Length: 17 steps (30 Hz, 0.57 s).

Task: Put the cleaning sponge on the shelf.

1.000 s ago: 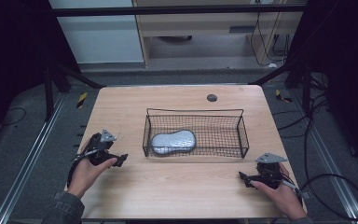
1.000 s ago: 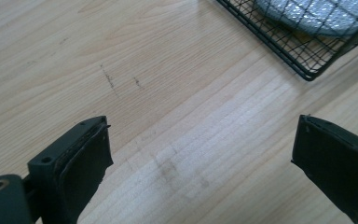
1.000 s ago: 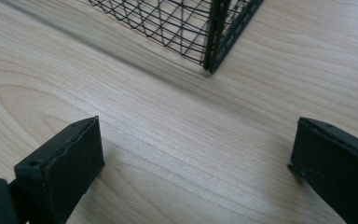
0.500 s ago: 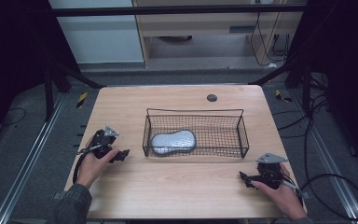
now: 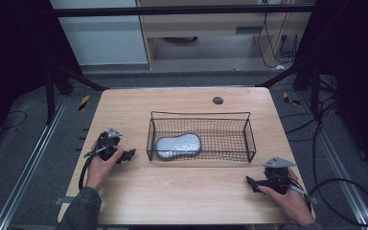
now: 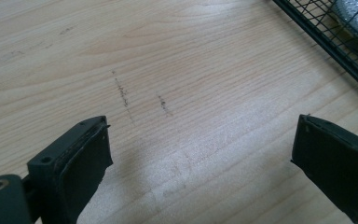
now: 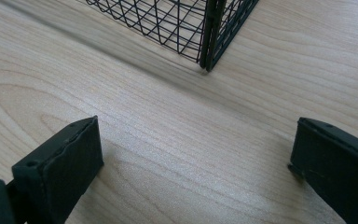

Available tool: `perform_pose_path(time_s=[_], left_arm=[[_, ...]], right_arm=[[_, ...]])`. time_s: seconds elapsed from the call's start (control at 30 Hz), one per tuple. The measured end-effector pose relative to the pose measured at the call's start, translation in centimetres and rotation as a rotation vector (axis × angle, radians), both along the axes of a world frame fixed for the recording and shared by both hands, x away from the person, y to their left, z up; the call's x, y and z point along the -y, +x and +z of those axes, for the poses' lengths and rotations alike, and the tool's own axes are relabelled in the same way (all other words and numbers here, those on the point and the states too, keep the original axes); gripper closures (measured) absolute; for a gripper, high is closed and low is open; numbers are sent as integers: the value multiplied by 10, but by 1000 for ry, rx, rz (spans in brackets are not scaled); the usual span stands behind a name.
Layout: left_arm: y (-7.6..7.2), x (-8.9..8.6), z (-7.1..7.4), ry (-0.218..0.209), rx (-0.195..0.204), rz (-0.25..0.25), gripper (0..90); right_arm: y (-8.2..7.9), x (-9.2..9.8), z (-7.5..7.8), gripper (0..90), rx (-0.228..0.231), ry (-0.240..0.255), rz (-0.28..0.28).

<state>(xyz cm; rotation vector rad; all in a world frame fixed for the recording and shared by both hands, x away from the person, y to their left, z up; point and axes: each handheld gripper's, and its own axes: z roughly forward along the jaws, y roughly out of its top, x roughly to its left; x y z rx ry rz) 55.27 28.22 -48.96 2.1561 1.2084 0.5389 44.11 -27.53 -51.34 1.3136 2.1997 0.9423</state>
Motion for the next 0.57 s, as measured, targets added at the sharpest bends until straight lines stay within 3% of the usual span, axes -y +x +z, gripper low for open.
perform_pose_path(time_s=[0.07, 0.2, 0.27, 0.4, 0.57], left_arm=[[1, -2, 1, -28, -1, 7, 35], [2, -5, -3, -17, 8, 18, 35], [1, -6, -13, -35, -26, 21, 32], [-3, -8, -18, -55, 20, 23, 0], [-3, -8, -18, -54, 23, 22, 0]], right_arm=[[0, 0, 0, 23, 0, 0, 0], [1, 0, 0, 16, 1, -3, 1], [1, 0, 0, 15, 1, -3, 1], [1, -1, 0, 14, -1, -1, -4], [1, -1, 0, 12, 0, -2, -5]])
